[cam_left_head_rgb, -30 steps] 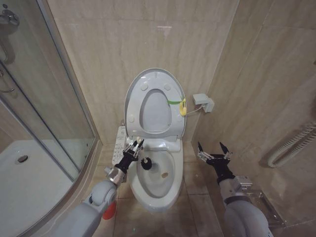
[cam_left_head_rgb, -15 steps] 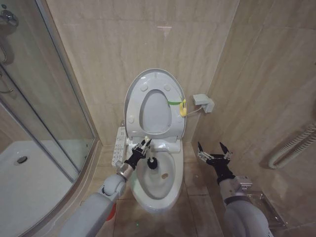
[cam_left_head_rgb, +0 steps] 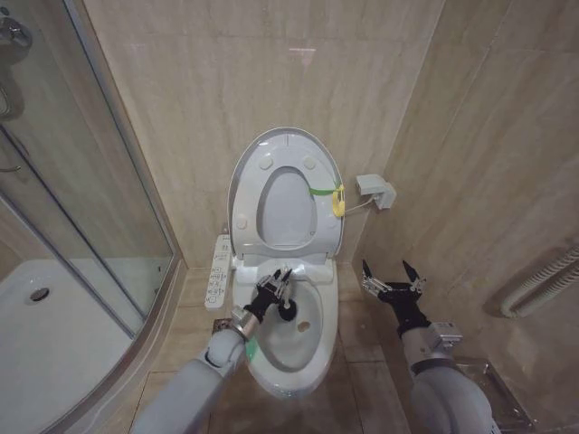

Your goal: Open the toilet lid, clean the toilet bowl with a toilet brush, close the toilet lid, and flush.

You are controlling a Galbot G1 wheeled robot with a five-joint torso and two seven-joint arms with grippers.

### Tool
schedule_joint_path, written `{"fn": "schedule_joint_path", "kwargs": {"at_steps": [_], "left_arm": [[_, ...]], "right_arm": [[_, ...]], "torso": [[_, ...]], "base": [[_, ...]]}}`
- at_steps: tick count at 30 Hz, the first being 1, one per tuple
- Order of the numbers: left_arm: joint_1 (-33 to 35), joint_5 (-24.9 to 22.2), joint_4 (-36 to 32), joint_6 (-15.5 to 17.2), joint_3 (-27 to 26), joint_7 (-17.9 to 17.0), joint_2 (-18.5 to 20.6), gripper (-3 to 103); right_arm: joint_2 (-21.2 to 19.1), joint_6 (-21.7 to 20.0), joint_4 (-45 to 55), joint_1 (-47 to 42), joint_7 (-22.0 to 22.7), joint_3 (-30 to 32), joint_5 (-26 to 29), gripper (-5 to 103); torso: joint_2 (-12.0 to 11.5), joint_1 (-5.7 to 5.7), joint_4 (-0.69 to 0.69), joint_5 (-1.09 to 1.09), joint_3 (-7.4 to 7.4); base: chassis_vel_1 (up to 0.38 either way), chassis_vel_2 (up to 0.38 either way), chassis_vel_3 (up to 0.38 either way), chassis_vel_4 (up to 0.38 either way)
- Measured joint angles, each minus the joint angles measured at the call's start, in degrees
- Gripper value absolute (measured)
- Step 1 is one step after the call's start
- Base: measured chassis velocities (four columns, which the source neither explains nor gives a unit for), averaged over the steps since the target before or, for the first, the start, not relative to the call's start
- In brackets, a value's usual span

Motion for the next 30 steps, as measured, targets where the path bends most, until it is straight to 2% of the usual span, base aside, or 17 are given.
{"fn": "schedule_joint_path", "kwargs": {"at_steps": [12, 21, 26, 30], "left_arm": [[-0.61, 1.79, 7.86, -2.31, -0.57, 1.3, -1.51, 21], [-2.08, 2.15, 13.61, -3.73, -1.2, 3.5, -3.11, 21], [-2.61, 2.37, 14.63, -4.12, -1.2, 3.68, -3.51, 21], [-2.48, 2.43, 11.97, -4.11, -1.11, 2.5, -3.73, 21]], "right_arm": [[0.0, 0.0, 0.0, 0.0, 0.0, 0.0, 0.0, 100], [0.0, 0.0, 0.0, 0.0, 0.0, 0.0, 0.0, 100], [0.0, 0.0, 0.0, 0.0, 0.0, 0.0, 0.0, 100], [0.0, 0.0, 0.0, 0.0, 0.0, 0.0, 0.0, 100]], "torso": [[0.0, 0.01, 0.01, 0.0, 0.0], [0.0, 0.01, 0.0, -0.01, 0.0], [0.0, 0.01, 0.0, 0.0, 0.0], [-0.01, 0.02, 0.02, 0.0, 0.01]], "base": [[0.0, 0.0, 0.0, 0.0], [0.0, 0.0, 0.0, 0.0], [0.0, 0.0, 0.0, 0.0], [0.0, 0.0, 0.0, 0.0]]}}
